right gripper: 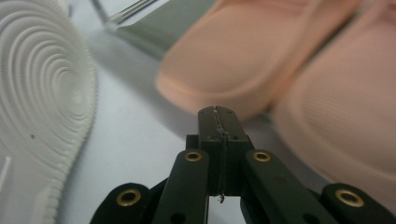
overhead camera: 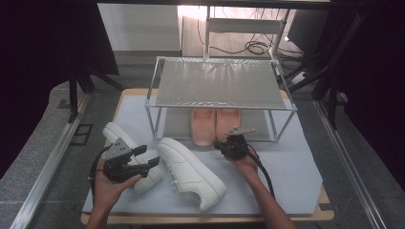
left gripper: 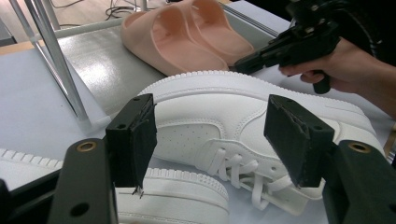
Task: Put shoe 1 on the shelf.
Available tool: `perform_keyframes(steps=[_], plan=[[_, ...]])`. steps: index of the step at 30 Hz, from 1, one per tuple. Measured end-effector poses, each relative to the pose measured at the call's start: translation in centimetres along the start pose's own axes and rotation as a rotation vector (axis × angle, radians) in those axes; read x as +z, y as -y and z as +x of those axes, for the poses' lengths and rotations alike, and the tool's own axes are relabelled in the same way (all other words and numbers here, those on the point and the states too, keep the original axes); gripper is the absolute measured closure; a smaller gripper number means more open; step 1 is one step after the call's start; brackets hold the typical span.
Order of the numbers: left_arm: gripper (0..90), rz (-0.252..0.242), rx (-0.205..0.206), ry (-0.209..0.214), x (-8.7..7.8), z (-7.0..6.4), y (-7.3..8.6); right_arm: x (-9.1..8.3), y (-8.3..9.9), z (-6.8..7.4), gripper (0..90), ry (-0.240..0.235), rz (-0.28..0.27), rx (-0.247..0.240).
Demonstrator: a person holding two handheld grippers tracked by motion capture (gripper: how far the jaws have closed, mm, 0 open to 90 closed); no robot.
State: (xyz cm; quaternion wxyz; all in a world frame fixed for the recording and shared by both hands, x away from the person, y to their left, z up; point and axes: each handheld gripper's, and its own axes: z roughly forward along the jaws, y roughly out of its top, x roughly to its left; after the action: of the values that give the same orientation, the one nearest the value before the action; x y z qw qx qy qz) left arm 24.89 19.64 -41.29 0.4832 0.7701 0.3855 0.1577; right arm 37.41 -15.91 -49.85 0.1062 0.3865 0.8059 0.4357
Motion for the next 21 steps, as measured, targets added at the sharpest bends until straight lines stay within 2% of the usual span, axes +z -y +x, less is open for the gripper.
perform_keyframes(steps=[4,9,21], plan=[[34.8,0.0,-0.002,0.0,0.0,0.1,0.0,1.4,-0.3,0.9,90.0,-0.033,0.023,-0.015],[34.8,-0.002,-0.004,-0.003,-0.1,0.2,0.1,2.2,-0.6,1.4,90.0,-0.024,0.004,-0.009],[34.8,0.004,-0.003,0.0,0.1,0.1,0.1,3.2,-1.3,0.3,90.0,0.022,-0.012,0.019]])
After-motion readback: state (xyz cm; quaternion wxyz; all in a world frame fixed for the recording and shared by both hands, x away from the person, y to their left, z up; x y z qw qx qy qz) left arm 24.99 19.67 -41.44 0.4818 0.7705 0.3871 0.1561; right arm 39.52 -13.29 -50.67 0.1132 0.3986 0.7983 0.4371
